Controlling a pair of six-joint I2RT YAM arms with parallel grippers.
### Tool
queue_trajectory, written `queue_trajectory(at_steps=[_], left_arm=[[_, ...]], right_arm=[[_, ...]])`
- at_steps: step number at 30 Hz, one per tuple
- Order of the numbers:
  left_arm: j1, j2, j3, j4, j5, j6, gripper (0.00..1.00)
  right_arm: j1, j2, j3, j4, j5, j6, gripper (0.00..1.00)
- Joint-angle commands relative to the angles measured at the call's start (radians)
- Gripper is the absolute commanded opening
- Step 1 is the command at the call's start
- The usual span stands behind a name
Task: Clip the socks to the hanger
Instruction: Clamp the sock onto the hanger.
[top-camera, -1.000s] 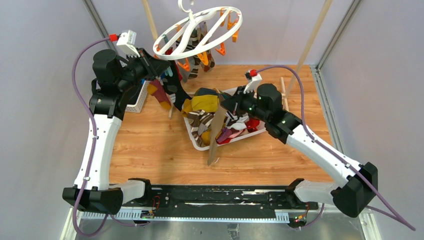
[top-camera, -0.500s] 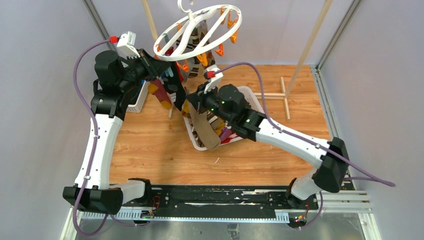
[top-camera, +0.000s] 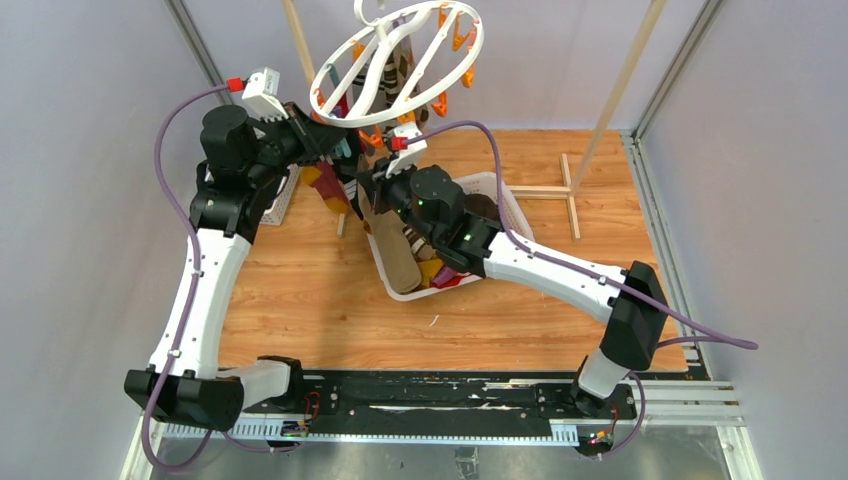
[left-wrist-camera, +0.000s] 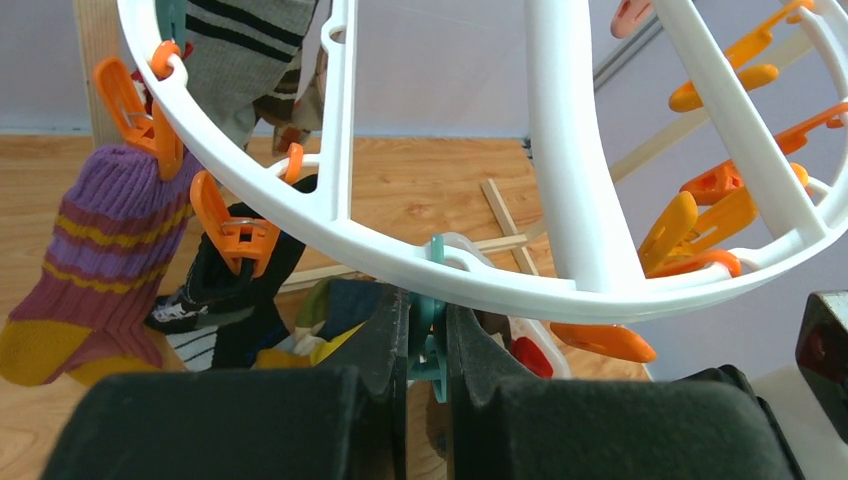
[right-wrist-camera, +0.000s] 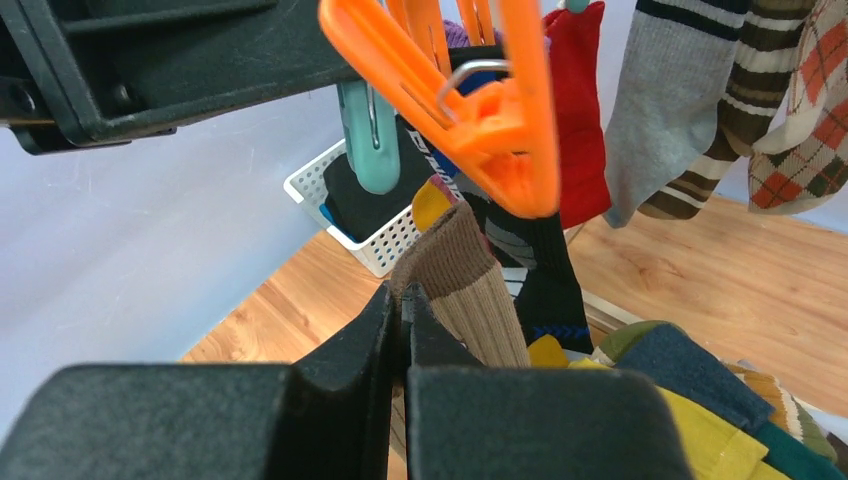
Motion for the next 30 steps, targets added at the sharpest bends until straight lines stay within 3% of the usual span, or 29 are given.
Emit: queue_trajectory(at_steps=[1, 30], left_arm=[[-0.022, 0.006, -0.004, -0.049, -0.020, 0.003, 0.00], [-0.033, 0.011, 0.003, -0.050, 0.004, 0.002, 0.00]], right_arm=[[0.016, 0.033, 0.052, 0.035, 0.026, -0.024, 0.00], [0.016, 0.076, 0.150, 0.008, -0.056, -0.046, 0.00]])
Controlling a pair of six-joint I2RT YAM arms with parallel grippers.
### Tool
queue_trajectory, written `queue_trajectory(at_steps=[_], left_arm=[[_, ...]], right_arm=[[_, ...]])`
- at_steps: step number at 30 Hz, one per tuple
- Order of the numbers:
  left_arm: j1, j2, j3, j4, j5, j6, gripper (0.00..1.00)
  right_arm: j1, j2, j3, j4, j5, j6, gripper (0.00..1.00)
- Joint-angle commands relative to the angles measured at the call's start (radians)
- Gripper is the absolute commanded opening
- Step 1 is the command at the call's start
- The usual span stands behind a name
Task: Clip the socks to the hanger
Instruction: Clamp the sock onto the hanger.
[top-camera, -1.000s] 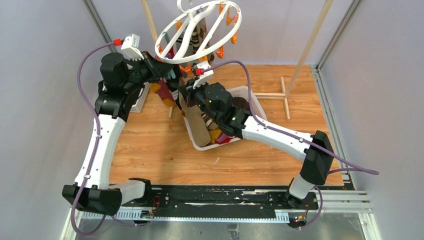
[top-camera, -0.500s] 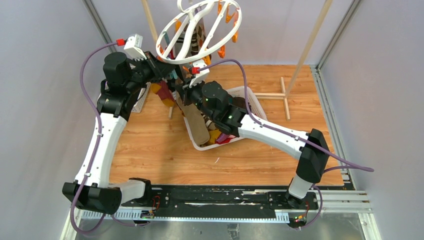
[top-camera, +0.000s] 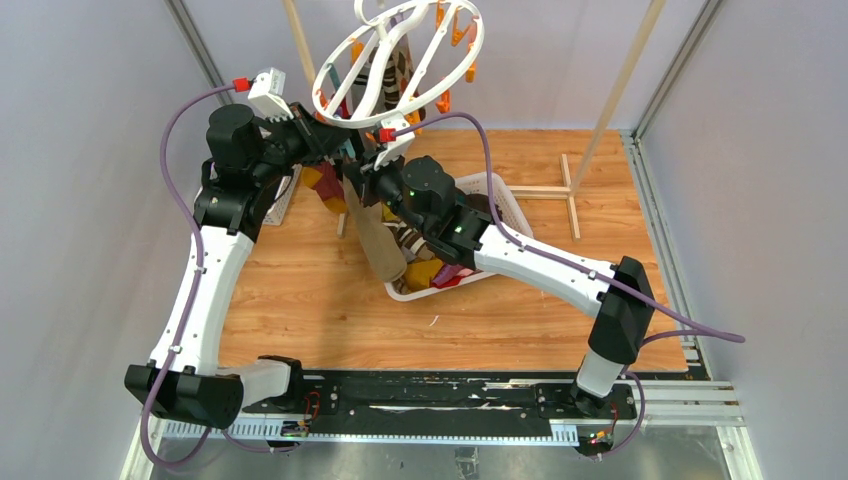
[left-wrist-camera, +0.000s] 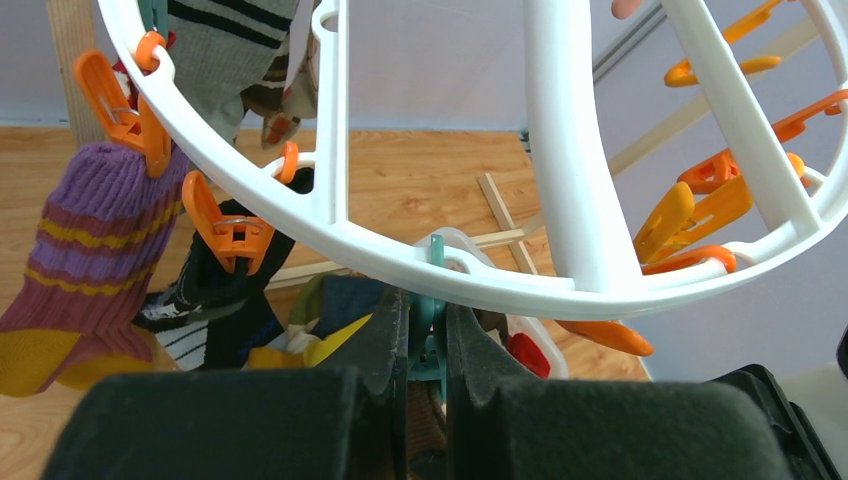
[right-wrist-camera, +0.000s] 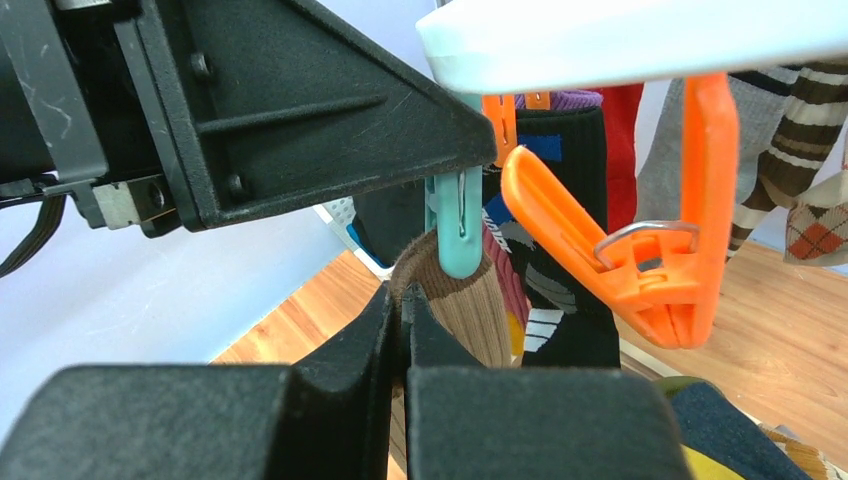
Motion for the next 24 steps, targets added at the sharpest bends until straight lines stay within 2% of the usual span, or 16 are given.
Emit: queue_trajectory(at_steps=[1, 24], left_arm=[[-0.007, -0.001, 0.003, -0.049, 0.015, 0.007, 0.00], [-0.007, -0.006, 0.015, -0.058, -0.007, 0.032, 0.00]], right_arm=[[0.013, 0.001, 0.029, 0.007, 0.010, -0.025, 0.00], [0.003, -0.027, 0.021, 0.048, 0.062, -0.069, 0.00]])
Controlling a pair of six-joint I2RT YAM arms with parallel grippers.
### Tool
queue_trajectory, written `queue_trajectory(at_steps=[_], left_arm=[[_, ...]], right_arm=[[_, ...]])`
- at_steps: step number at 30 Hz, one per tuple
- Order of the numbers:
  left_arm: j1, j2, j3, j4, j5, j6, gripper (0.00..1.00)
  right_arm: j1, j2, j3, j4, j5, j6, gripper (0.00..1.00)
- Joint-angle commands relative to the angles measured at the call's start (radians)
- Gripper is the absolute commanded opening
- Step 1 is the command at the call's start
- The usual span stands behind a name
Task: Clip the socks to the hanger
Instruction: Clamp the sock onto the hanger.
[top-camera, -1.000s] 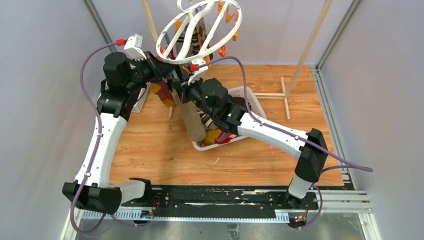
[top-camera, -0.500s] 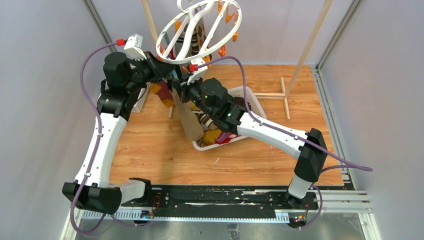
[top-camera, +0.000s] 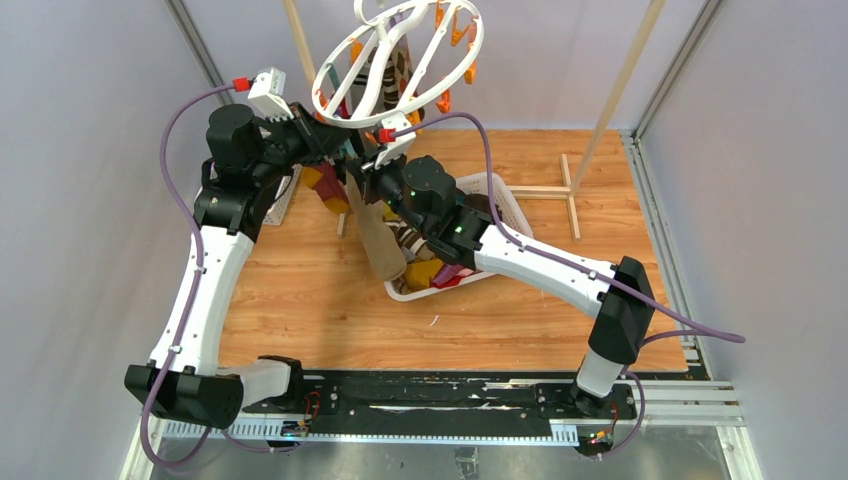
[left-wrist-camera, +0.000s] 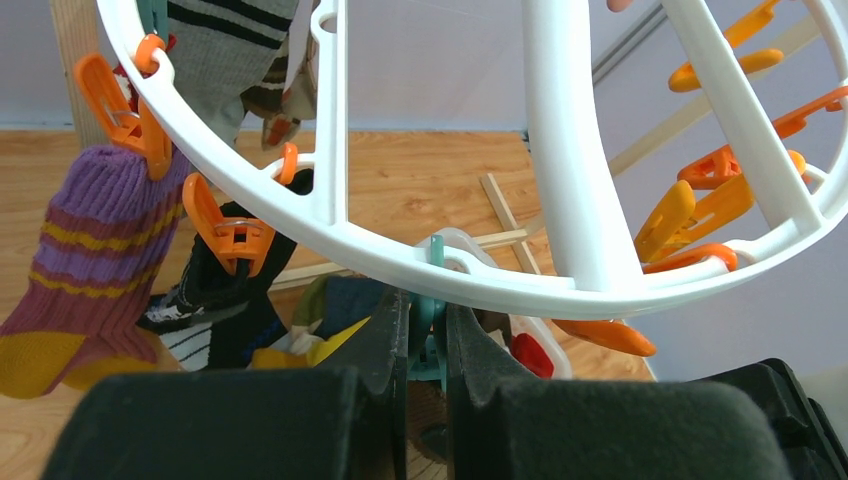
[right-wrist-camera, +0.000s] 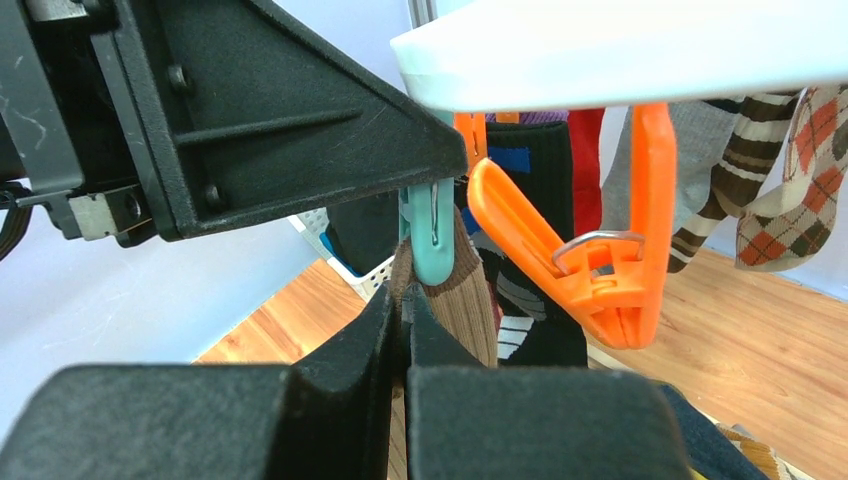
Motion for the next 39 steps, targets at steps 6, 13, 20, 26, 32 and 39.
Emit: queue_trajectory(at_steps=[6, 13, 20, 26, 32, 39], left_arm=[[-0.007, -0.009, 0.012, -0.058, -0.017, 0.032, 0.00], [-0.007, -0.014, 0.013, -0.062, -0.025, 0.038, 0.11], [-0.007, -0.018, 0.018, -0.072, -0.022, 0.037, 0.45], [-0.007, -0.025, 0.039, -0.089, -0.023, 0.046, 0.58], [-0.006, -0.043, 0.067, -0.115, -0.061, 0.077, 0.71], [-0.004, -0.063, 0.063, -0.133, -0.094, 0.113, 0.71]], right_arm=[[0.001, -0.025, 0.034, 0.036, 0.018, -0.020, 0.00], [-0.001, -0.014, 0.049, 0.027, 0.010, -0.016, 0.00], [-0.004, -0.005, 0.069, 0.026, 0.004, -0.013, 0.00], [-0.007, -0.003, 0.068, 0.024, -0.007, -0.010, 0.00], [-0.009, -0.010, 0.072, -0.017, -0.024, 0.007, 0.38], [-0.064, -0.124, -0.034, -0.057, -0.126, 0.071, 0.72]])
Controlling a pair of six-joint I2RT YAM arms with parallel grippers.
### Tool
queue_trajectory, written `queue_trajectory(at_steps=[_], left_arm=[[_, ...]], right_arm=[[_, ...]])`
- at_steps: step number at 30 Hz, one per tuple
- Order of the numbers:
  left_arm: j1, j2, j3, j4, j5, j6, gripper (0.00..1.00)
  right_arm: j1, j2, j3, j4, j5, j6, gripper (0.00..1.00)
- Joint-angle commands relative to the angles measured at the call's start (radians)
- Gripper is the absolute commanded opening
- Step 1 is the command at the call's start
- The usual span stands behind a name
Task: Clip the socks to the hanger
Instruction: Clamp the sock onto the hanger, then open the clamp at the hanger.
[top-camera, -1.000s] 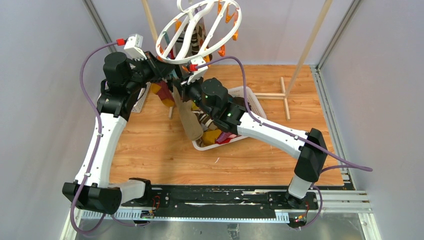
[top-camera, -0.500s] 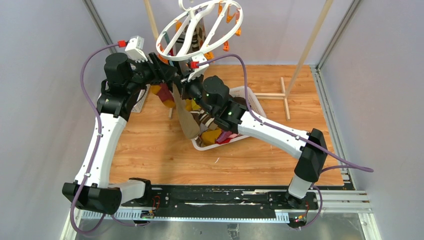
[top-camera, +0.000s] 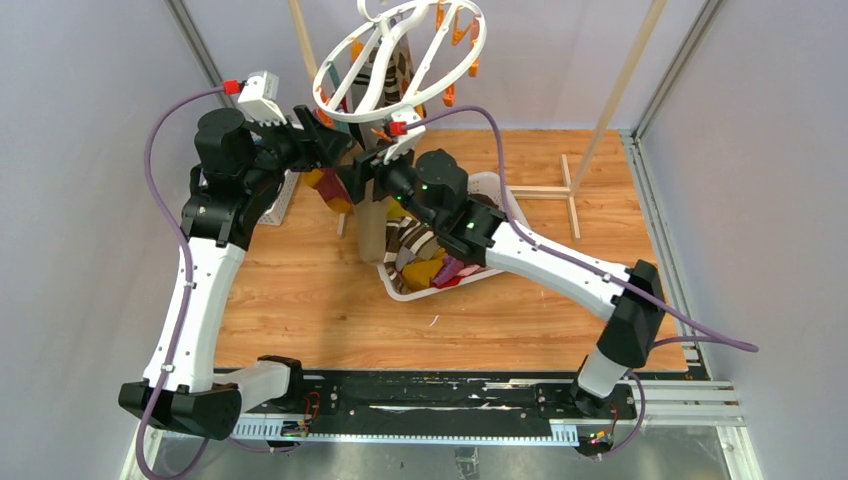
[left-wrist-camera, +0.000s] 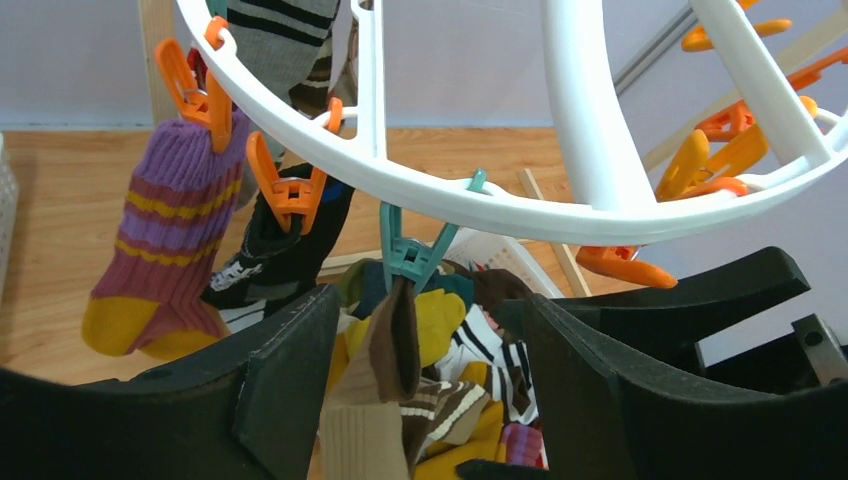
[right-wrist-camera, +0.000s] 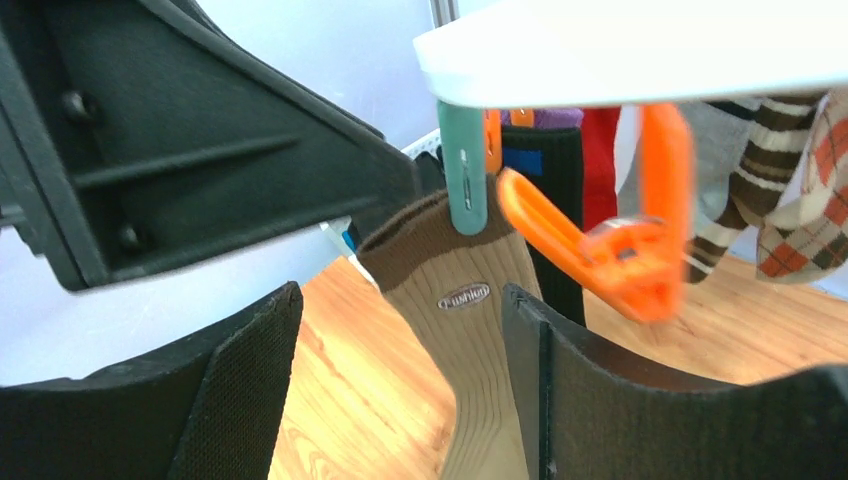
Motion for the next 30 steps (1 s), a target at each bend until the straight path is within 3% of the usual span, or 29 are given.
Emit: queue_trajectory(at_steps=[1, 9, 18, 25, 30], left_arm=[[-0.003, -0.023, 0.027, -0.026, -0.027, 0.037, 0.71], [-0.003, -0.023, 0.042, -0.038, -0.002, 0.049, 0.65], [-0.003, -0.033, 0.057, -0.068, 0.046, 0.056, 0.54], [-0.003, -0.042, 0.068, -0.094, 0.082, 0.062, 0.49], [-0.003, -0.054, 0.068, -0.116, 0.102, 0.072, 0.48]], right_arm=[[-0.063, -0.130, -0.098, -0.023, -0.106, 0.065, 0.72], [-0.203, -0.273, -0.269, -0.015, -0.259, 0.156, 0.72], [-0.290, -0.212, -0.232, 0.063, -0.355, 0.210, 0.71], [-0.303, -0.139, -0.199, 0.230, -0.448, 0.286, 0.67], [-0.320, -0.115, -0.257, 0.455, -0.527, 0.399, 0.63]])
